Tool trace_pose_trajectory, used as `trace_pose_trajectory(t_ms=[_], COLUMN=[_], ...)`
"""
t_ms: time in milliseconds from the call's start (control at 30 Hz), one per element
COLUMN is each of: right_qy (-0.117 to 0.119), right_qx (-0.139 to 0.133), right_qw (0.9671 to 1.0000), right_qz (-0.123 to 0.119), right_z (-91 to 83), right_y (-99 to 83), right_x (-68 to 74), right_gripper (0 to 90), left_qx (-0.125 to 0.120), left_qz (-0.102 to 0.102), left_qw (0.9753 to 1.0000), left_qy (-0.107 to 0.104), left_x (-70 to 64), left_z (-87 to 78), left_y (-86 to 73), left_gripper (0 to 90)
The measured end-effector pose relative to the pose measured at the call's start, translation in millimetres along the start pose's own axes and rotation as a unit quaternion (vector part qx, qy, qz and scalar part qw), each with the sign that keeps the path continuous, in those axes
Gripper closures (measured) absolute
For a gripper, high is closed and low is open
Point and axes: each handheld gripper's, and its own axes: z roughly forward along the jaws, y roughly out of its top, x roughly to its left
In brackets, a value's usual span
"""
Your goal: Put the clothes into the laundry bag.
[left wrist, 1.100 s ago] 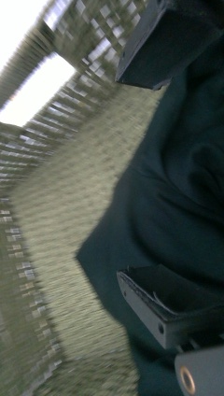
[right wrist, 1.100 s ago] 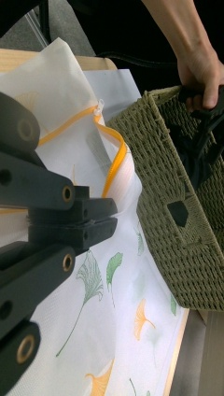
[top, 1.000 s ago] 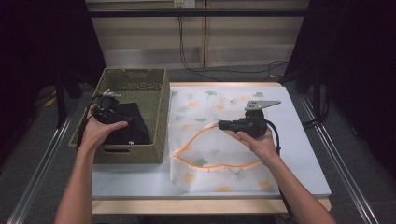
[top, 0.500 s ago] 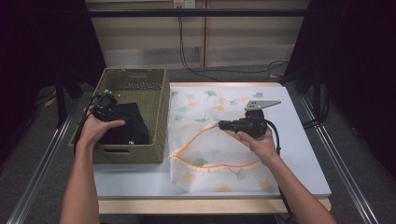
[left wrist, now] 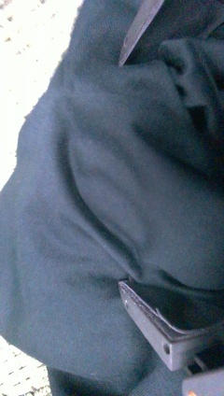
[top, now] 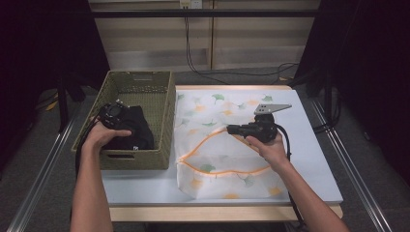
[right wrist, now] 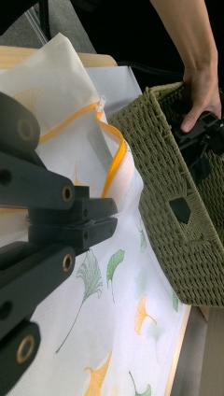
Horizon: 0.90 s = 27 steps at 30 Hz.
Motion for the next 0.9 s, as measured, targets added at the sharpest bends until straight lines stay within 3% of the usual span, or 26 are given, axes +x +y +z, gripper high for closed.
trace_pose_trajectory(t_ms=[200, 333, 400, 467, 567, 700, 800, 900], right_qy=[-0.001, -0.003, -0.004, -0.004, -0.004, -0.005, -0.004, -0.005], right_qx=[0.000, 0.002, 0.002, 0.002, 0.003, 0.003, 0.002, 0.003], right_qw=[1.0000, 1.0000, 1.0000, 1.0000, 1.0000, 1.0000, 1.0000, 1.0000], right_qz=[0.001, 0.000, 0.001, 0.001, -0.001, 0.001, 0.000, 0.000], right_z=[-0.3, 0.6, 1.3, 1.8, 2.2, 1.6, 0.7, 0.6], right_y=[-0.2, -0.8, -0.9, -0.9, -0.8, -1.0, -0.8, -0.9], right_x=[0.4, 0.0, -0.5, -0.5, 0.0, -0.4, 0.2, 0.2], right_gripper=[89.9, 89.9, 89.9, 89.9, 89.9, 89.9, 89.9, 89.9], left_qx=[-0.003, 0.024, 0.038, 0.046, 0.053, 0.072, 0.089, 0.102], left_qz=[-0.002, -0.012, -0.010, 0.000, -0.015, -0.017, -0.016, -0.025], left_qw=[0.9999, 0.9994, 0.9983, 0.9980, 0.9978, 0.9969, 0.9956, 0.9941], left_qy=[-0.013, -0.024, -0.043, -0.042, -0.038, -0.026, -0.023, -0.027], left_x=[1.3, -1.5, -4.3, -3.1, -6.1, -5.9, -5.4, -5.5], left_z=[5.0, 5.9, 7.3, 7.9, 11.0, 11.9, 11.1, 8.3], left_y=[-2.5, -0.1, 1.3, 2.0, 2.7, 4.4, 5.6, 6.6], left_gripper=[0.4, 1.8, 2.1, 1.3, 0.0, 0.6, 5.8, 18.1])
